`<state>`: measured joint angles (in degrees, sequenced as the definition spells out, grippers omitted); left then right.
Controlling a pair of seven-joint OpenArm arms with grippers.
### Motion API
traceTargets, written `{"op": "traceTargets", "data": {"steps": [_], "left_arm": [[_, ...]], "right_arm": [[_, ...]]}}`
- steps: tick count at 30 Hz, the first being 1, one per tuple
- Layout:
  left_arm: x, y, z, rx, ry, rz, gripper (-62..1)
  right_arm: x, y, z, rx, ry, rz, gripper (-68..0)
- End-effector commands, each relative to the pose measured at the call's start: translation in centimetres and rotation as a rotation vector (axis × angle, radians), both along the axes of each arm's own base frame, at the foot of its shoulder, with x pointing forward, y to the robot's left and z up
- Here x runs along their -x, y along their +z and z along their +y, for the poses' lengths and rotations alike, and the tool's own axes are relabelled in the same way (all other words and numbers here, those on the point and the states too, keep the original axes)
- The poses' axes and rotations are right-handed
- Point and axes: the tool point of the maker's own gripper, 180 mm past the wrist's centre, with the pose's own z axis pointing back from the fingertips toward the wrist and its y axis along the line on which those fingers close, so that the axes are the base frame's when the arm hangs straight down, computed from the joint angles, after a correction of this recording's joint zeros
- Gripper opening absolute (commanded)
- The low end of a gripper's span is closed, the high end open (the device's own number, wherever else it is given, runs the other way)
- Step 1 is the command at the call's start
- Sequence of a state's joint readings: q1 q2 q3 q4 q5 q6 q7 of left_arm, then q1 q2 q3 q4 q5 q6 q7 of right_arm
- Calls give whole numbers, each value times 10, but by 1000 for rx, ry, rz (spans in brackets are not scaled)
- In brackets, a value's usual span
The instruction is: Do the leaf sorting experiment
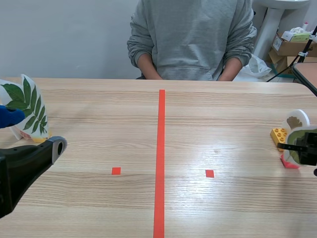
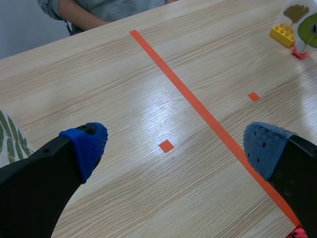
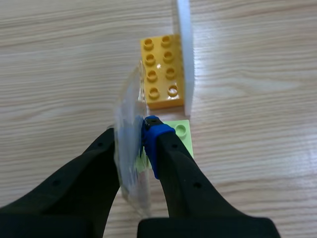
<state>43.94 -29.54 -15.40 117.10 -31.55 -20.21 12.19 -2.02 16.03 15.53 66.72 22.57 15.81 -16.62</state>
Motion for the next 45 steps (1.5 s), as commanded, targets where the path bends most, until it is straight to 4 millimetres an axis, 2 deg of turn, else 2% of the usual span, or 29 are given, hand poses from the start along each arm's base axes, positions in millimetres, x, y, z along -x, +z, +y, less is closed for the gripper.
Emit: {"op": "traceTargets", "data": {"steps": [1, 9, 16, 23, 28, 33, 39, 45], "left_arm": [[-1, 5, -2, 15, -4, -18, -22], [-1, 5, -2, 16, -3, -18, -22], [-1, 5, -2, 16, -3, -18, -22], [-1, 5, -2, 15, -3, -18, -22], [-1, 5, -2, 15, -3, -18, -22], [-1, 5, -2, 15, -3, -18, -22], [-1, 5, -2, 17, -1, -18, -22], [-1, 5, -2, 17, -1, -18, -22]], "right_arm": [[-9, 17, -6, 11, -4, -55, -662], [-5, 13, -8, 13, -9, -46, -646], [-5, 13, -8, 14, -8, -45, -470], [-5, 15, -7, -3, -13, -55, -202], [-3, 16, -2, -17, 0, -43, -140], [2, 38, 5, 15, 39, -74, -119], [15, 78, 14, 65, 130, -128, -119], [28, 112, 45, 101, 356, -164, -119]]}}
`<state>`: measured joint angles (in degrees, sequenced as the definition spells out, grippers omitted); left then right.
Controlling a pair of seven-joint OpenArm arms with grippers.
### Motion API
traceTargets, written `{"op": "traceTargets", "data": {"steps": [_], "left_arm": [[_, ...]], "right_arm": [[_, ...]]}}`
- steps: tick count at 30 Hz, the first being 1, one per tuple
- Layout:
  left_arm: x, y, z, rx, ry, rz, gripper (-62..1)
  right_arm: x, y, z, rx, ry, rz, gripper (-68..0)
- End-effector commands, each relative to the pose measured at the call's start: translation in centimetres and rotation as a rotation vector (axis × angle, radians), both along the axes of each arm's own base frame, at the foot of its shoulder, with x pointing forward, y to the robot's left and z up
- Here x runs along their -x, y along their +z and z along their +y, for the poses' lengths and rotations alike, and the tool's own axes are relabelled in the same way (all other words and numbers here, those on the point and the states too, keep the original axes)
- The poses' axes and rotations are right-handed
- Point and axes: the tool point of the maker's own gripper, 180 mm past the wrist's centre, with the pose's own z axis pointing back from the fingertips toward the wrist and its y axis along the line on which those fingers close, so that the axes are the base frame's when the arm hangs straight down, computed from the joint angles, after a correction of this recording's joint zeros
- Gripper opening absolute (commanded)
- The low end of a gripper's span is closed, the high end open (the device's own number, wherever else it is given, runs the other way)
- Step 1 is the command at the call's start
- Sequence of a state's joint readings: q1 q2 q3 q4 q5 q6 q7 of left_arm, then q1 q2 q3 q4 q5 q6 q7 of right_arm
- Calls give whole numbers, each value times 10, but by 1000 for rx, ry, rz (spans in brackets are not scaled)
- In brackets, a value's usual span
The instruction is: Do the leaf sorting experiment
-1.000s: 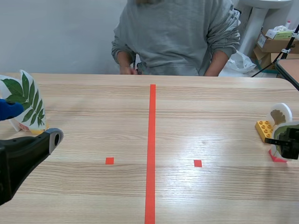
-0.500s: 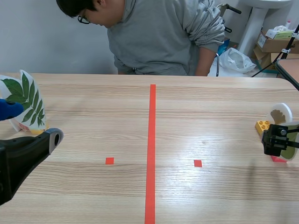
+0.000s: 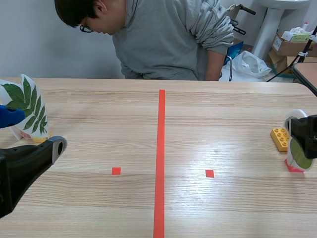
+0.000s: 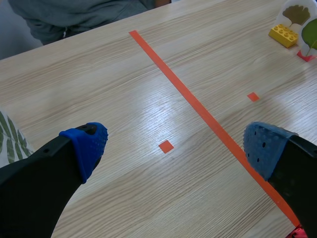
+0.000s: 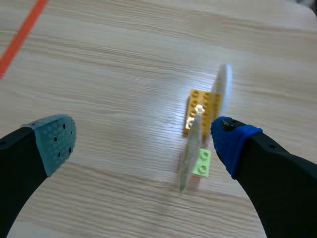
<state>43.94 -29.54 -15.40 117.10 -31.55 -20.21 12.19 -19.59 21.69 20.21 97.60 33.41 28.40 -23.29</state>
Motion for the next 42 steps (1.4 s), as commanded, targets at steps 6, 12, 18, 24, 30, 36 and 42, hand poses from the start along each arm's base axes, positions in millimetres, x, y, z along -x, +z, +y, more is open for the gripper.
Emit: {"op": "traceTargets", "data": {"steps": [6, 12, 18, 24, 30, 36, 42], "left_arm": [[-1, 5, -2, 17, -1, -18, -22], [-1, 5, -2, 19, 2, -18, -22], [-1, 5, -1, 32, 16, -18, -22], [-1, 5, -1, 31, 15, -18, -22], [-1, 8, -4, 69, 10, -12, -22], [2, 9, -8, 79, -17, -6, -22], [2, 9, -9, 80, -27, -2, -22]], "right_arm": [[9, 34, 37, -27, 233, -54, -109], [28, 45, 70, -122, 382, -35, -106], [46, 50, 90, -214, 431, 1, -106], [64, 50, 106, -230, 482, 54, -106], [75, 30, 100, -153, 477, 137, -106], [71, 24, 92, -69, 465, 131, -106], [74, 18, 98, -45, 499, 149, -106]]}}
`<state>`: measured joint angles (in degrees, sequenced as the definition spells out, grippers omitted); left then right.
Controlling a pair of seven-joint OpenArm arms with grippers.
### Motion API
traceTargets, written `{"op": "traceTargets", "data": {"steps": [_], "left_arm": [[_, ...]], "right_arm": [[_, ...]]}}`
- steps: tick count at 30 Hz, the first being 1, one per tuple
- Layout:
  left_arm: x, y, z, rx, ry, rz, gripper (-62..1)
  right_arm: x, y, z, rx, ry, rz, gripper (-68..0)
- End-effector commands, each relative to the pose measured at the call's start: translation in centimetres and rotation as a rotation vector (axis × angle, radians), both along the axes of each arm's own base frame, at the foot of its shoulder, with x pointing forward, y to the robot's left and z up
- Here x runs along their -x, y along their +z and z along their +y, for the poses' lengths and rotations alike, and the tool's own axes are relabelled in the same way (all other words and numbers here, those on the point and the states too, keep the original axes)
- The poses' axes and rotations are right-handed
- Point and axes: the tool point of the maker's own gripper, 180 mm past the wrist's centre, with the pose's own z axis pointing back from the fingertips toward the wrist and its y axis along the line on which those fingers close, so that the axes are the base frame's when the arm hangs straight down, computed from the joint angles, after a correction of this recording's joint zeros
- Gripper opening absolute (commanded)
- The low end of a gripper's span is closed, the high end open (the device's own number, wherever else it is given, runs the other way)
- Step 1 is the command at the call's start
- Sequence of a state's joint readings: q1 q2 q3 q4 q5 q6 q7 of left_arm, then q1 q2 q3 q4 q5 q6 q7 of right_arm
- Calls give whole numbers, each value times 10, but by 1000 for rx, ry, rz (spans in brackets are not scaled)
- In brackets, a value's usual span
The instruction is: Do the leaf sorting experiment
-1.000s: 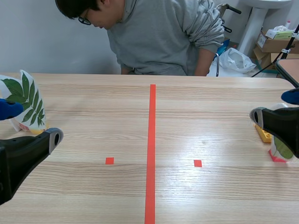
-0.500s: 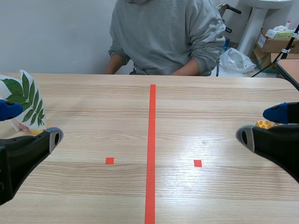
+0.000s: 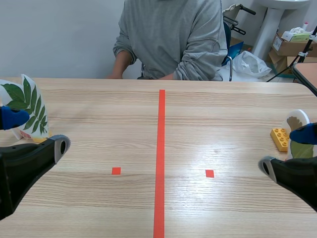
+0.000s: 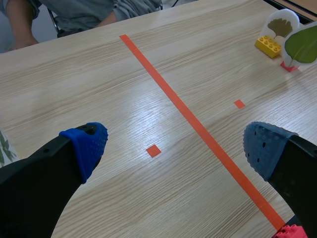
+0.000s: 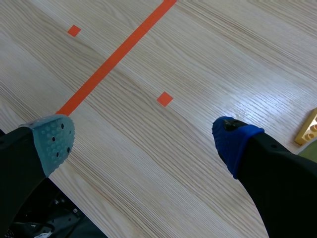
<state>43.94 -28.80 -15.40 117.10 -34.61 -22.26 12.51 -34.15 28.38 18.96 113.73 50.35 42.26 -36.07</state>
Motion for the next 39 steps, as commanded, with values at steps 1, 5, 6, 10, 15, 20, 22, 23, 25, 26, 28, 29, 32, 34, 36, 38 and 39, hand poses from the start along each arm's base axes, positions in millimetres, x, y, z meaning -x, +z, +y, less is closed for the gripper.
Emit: {"op": "traceTargets", "data": {"steps": [1, 5, 6, 10, 15, 20, 22, 23, 25, 26, 28, 29, 32, 34, 36, 38, 39], "left_arm": [[-1, 5, -3, 16, -13, -16, -22], [0, 5, -3, 10, -20, -15, -22], [0, 5, -3, 10, -20, -15, -22], [0, 5, -3, 11, -20, -15, -22], [0, 5, -3, 11, -20, -15, -22], [-1, 7, -3, 15, -20, -21, -22], [-1, 7, -3, 15, -19, -21, -22], [-1, 7, -3, 14, -19, -21, -22], [-1, 7, -3, 14, -19, -21, -22], [-1, 7, -3, 14, -19, -21, -22], [-1, 7, -3, 14, -19, -21, -22], [-1, 7, -3, 15, -19, -21, -22], [-1, 7, -3, 15, -19, -21, -22], [-1, 7, -3, 15, -19, -21, -22], [-1, 7, -3, 17, -19, -24, -22], [-2, 10, -4, 27, -18, -40, -22], [-2, 11, -4, 29, -18, -42, -22]], "right_arm": [[-2, 5, 7, -19, 30, -18, -106], [0, 4, 16, -47, 47, -18, -106], [0, 5, 16, -51, 48, -21, -106], [-1, 6, 17, -57, 48, -27, -106], [-2, 9, 18, -71, 45, -39, -106], [-2, 4, 14, -76, 31, -27, -106], [-2, 0, 11, -76, 21, -15, -106], [-2, -2, 9, -77, 16, -8, -106], [-2, -5, 7, -83, 5, -2, -106], [-2, -6, 6, -85, 1, 0, -106], [-2, -7, 4, -91, -5, 0, -106], [-3, -7, 4, -93, -6, -1, -106], [-3, -6, 5, -96, -6, -4, -106], [-3, -5, 5, -103, -7, -5, -106], [-3, -4, 6, -114, -7, -6, -106], [-3, -3, 7, -121, -8, -7, -106], [-4, -1, 7, -133, -9, -12, -106]]}}
